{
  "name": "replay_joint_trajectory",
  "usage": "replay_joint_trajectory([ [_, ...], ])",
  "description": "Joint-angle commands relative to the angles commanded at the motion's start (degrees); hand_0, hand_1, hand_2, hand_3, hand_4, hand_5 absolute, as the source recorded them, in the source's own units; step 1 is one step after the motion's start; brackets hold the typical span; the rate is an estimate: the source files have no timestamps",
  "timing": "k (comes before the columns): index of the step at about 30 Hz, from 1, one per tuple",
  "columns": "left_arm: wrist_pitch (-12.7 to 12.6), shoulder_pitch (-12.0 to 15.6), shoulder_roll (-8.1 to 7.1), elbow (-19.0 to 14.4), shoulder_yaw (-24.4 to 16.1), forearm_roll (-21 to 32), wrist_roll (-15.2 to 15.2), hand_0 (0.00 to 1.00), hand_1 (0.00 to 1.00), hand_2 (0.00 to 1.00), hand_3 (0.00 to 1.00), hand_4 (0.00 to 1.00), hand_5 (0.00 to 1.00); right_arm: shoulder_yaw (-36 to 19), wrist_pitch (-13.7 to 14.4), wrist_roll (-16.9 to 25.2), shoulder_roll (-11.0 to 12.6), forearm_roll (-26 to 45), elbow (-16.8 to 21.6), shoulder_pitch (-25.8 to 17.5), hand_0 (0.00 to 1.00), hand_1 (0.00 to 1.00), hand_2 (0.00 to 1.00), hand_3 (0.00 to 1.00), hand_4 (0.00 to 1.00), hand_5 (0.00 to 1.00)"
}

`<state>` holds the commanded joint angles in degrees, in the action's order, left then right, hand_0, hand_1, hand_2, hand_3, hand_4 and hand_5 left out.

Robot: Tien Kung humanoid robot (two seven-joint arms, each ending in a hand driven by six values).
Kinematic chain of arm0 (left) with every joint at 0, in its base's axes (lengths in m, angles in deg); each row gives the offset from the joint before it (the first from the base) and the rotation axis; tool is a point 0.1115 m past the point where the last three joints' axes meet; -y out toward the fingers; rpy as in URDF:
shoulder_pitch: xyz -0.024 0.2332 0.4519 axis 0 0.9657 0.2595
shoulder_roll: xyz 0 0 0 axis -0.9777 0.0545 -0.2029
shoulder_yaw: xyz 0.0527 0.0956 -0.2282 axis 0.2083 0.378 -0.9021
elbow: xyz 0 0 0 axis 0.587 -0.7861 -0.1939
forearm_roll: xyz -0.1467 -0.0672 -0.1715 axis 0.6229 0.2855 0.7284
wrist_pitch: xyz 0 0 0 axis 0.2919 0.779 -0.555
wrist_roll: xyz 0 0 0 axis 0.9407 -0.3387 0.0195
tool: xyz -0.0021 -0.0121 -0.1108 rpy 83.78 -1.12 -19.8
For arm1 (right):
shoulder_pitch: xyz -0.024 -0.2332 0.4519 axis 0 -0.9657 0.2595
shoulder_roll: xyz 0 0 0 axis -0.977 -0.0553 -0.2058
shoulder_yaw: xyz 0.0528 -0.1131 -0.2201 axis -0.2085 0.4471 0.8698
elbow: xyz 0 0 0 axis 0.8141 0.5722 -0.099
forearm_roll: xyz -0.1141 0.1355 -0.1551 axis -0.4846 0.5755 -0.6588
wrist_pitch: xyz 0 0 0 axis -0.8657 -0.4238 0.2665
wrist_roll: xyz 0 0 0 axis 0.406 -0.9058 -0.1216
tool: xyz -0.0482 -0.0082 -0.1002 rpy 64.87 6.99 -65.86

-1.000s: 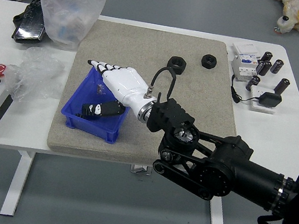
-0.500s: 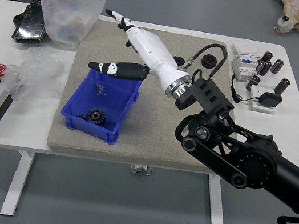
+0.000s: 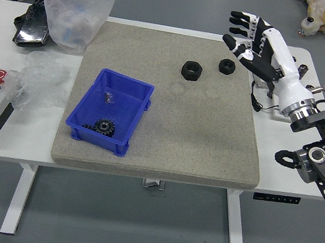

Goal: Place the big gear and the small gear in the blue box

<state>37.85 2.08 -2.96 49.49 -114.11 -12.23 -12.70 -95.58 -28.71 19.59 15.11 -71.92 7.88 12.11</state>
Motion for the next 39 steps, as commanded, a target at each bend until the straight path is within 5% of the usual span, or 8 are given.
replay_joint_trajectory([
  [8,-1.13,-0.91,0.42,0.84,9.8,9.03,-4.05,0.746,0.674,0.615,0.758,0.691,0.724,-9.05,-3.46,4.56,-2.17,13.52,-2.44,-11.11,0.554,0.733,0.76,0.757,0.901,0.579],
  [9,-1.09,-1.13,0.46,0.83,10.57,9.53,-4.12,0.746,0.674,0.618,0.758,0.695,0.718,-9.71,-3.68,4.86,-2.34,14.77,-2.41,-11.84,0.532,0.671,0.704,0.712,0.883,0.567],
  [19,-0.63,-2.03,-0.12,0.85,13.02,10.33,-4.0,0.746,0.674,0.62,0.748,0.694,0.681,-13.15,-6.15,7.25,-3.94,28.53,-5.5,-14.43,0.515,0.634,0.673,0.682,0.863,0.565],
  [20,-0.62,-2.02,-0.18,0.85,13.11,10.38,-3.99,0.746,0.674,0.62,0.748,0.694,0.681,-13.22,-6.27,7.24,-4.01,29.13,-5.47,-14.54,0.515,0.634,0.673,0.682,0.863,0.565],
  [21,-0.6,-2.0,-0.26,0.85,13.17,10.39,-3.93,0.746,0.675,0.61,0.686,0.629,0.525,-13.31,-6.43,7.2,-4.12,29.62,-5.31,-14.64,0.516,0.626,0.669,0.677,0.851,0.558],
  [39,-1.1,-1.91,0.29,0.75,15.53,12.31,-4.23,0.745,0.676,0.607,0.679,0.625,0.484,-12.0,-7.59,5.82,-5.44,27.21,-3.54,-13.71,0.523,0.627,0.683,0.686,0.838,0.571],
])
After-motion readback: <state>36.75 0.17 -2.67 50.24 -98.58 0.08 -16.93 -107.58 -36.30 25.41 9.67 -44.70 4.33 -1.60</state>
